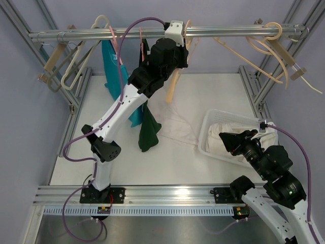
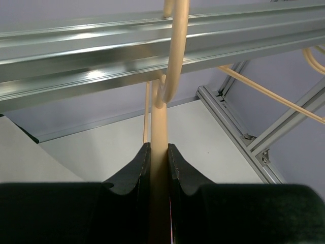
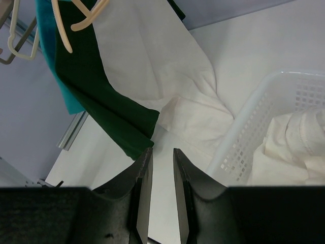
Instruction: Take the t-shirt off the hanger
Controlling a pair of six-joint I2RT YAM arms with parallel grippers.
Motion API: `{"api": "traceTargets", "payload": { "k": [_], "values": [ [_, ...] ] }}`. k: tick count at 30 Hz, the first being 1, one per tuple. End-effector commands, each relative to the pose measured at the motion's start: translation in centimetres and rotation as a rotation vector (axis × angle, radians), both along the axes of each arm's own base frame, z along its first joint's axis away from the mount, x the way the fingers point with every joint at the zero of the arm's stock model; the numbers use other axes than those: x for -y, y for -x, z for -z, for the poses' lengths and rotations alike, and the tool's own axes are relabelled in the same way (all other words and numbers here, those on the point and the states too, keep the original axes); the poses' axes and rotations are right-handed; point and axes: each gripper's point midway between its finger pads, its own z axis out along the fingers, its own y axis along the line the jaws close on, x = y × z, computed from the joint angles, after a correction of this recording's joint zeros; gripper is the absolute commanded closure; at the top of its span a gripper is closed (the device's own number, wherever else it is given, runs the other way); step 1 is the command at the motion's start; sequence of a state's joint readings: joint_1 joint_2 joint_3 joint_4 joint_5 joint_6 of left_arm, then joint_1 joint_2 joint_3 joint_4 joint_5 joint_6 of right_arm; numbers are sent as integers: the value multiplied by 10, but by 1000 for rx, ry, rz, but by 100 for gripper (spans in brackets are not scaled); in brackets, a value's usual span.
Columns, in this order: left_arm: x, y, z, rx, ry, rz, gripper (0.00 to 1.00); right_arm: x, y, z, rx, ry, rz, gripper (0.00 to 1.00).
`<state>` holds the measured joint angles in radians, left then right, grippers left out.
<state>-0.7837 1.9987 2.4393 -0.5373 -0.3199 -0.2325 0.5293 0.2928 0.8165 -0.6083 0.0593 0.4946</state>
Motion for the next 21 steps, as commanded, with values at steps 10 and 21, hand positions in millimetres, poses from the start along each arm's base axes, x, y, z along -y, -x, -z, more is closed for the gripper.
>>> {"api": "traceTargets", "payload": {
  "k": [10,21],
  "values": [
    [-1,9,6,-11,49,26,83,-5,5,-12,47,-14,-43,68],
    [-17,35,-24,31,86,55,34,-11,1,-13,31,-27,-53,67]
  ]
}}
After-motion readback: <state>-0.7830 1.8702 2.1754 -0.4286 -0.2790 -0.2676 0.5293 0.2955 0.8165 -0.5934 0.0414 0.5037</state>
